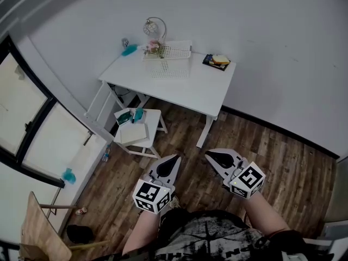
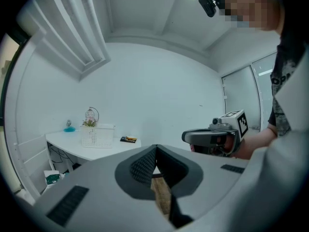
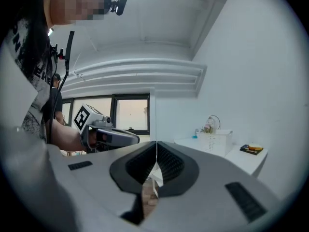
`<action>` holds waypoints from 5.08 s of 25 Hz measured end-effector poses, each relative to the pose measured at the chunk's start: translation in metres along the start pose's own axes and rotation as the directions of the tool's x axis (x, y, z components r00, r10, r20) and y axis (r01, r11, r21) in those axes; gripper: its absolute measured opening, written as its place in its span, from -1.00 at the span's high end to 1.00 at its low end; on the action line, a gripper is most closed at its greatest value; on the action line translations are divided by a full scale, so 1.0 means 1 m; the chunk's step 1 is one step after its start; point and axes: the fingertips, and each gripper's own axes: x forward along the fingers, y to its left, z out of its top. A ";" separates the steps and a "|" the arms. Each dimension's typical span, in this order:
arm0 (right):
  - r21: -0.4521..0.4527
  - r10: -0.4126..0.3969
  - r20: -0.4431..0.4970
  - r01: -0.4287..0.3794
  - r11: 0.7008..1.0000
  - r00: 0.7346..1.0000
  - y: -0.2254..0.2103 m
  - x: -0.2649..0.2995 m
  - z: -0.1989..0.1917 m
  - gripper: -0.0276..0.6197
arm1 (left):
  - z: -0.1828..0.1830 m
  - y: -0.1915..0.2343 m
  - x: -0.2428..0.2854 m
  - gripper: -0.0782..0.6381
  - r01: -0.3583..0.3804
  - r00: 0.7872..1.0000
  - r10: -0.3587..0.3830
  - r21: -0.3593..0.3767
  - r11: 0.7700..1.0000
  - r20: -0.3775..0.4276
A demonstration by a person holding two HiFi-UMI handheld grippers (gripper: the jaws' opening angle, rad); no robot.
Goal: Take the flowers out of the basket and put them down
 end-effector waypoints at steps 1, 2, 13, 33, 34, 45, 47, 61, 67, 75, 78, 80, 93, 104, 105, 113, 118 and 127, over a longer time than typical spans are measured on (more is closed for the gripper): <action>0.011 -0.001 0.003 0.001 1.000 1.000 -0.002 0.003 -0.001 0.86 | -0.001 0.003 0.001 0.74 -0.001 1.000 0.001 -0.005 1.000 -0.001; 0.021 -0.003 0.005 0.003 1.000 1.000 -0.005 0.006 -0.001 0.86 | -0.002 0.007 0.002 0.74 -0.002 1.000 0.002 -0.008 1.000 -0.003; 0.037 -0.026 -0.020 0.026 0.999 0.999 -0.029 0.077 -0.019 0.86 | -0.004 0.083 0.026 0.74 0.034 0.999 -0.034 -0.059 0.998 0.003; 0.028 -0.157 -0.016 0.157 0.987 0.987 -0.099 0.258 -0.021 0.86 | 0.015 0.276 0.092 0.74 0.184 0.982 -0.186 -0.059 0.981 -0.037; 0.029 -0.165 -0.017 0.166 0.986 0.986 -0.102 0.262 -0.021 0.86 | 0.014 0.281 0.095 0.74 0.189 0.981 -0.192 -0.062 0.980 -0.038; 0.021 -0.204 -0.053 0.205 0.979 0.978 -0.140 0.286 -0.027 0.86 | 0.014 0.311 0.129 0.74 0.229 0.972 -0.233 -0.101 0.968 -0.033; 0.028 -0.202 -0.066 0.204 0.979 0.977 -0.150 0.288 -0.030 0.86 | 0.014 0.313 0.138 0.74 0.233 0.971 -0.238 -0.114 0.966 -0.031; 0.020 -0.092 -0.055 0.093 0.995 0.994 -0.271 0.313 -0.015 0.85 | 0.050 0.345 0.240 0.74 0.130 0.991 -0.134 -0.101 0.986 -0.028; 0.022 -0.032 -0.041 0.033 0.999 0.999 -0.320 0.324 -0.006 0.85 | 0.063 0.354 0.280 0.74 0.070 0.997 -0.073 -0.098 0.993 -0.025; 0.029 0.034 -0.053 -0.033 0.999 0.998 -0.362 0.338 -0.009 0.85 | 0.073 0.368 0.316 0.74 -0.008 1.000 0.007 -0.089 0.996 -0.012; 0.022 0.047 -0.056 -0.046 0.999 0.997 -0.372 0.344 -0.005 0.85 | 0.074 0.372 0.325 0.74 -0.025 1.000 0.024 -0.090 0.996 -0.009; 0.012 0.055 -0.058 -0.054 0.998 0.997 -0.379 0.349 -0.003 0.85 | 0.075 0.375 0.330 0.74 -0.031 0.999 0.031 -0.092 0.995 -0.008; -0.065 0.080 -0.019 -0.081 0.995 0.997 -0.416 0.416 0.018 0.85 | 0.080 0.432 0.352 0.74 -0.025 1.000 0.025 -0.100 0.995 -0.001; -0.110 0.011 -0.064 -0.018 0.994 0.998 -0.474 0.501 0.030 0.60 | 0.090 0.512 0.381 0.74 0.036 0.999 -0.035 -0.112 0.993 0.011; -0.114 0.007 -0.074 -0.015 0.993 0.997 -0.479 0.508 0.029 0.58 | 0.091 0.518 0.383 0.74 0.041 0.999 -0.040 -0.113 0.993 0.012; -0.146 0.029 -0.177 -0.055 0.988 0.984 -0.514 0.564 0.005 0.41 | 0.086 0.563 0.397 0.74 0.063 0.998 -0.063 -0.154 0.986 0.007; -0.090 0.065 -0.244 -0.090 0.992 0.967 -0.535 0.595 -0.025 0.31 | 0.083 0.584 0.403 0.74 0.065 0.998 -0.066 -0.172 0.983 0.000; -0.059 0.099 -0.402 -0.133 0.989 0.910 -0.570 0.622 -0.092 0.23 | 0.073 0.598 0.409 0.74 0.078 0.997 -0.080 -0.212 0.974 -0.002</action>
